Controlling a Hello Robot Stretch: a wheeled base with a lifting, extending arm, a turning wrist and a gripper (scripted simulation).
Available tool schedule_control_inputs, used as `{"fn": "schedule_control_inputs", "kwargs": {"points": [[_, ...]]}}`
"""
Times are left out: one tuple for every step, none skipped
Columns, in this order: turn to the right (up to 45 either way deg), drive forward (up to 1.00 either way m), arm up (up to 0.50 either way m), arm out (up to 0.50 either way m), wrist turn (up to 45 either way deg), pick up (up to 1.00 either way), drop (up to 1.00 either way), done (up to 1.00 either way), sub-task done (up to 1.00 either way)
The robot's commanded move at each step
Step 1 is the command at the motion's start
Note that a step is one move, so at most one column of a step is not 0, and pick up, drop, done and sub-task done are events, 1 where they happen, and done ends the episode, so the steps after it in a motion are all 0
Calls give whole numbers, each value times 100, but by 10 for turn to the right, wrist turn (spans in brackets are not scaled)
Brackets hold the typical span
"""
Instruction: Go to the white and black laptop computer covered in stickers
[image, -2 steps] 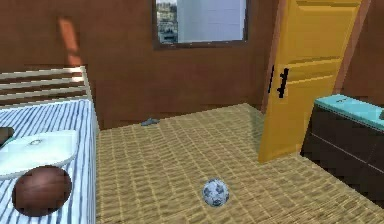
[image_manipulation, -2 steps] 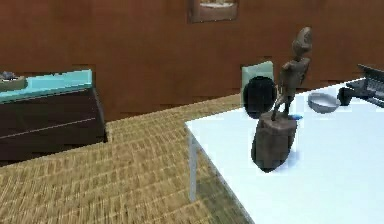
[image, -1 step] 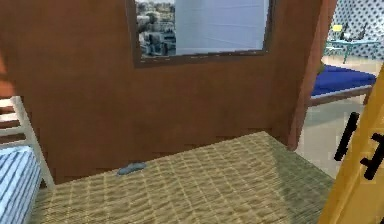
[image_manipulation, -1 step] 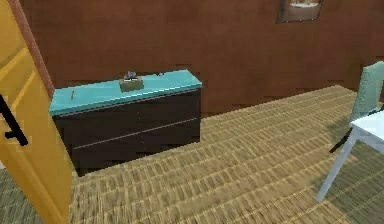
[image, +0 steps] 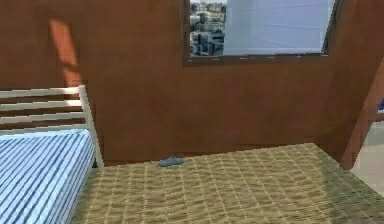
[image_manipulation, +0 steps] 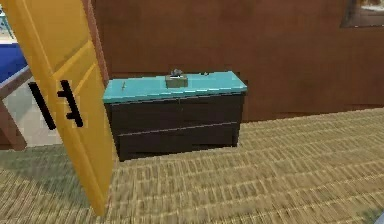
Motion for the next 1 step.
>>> {"fn": "schedule_control_inputs", "kwargs": {"points": [[0,25,0,0,0,0,0,0,0]]}}
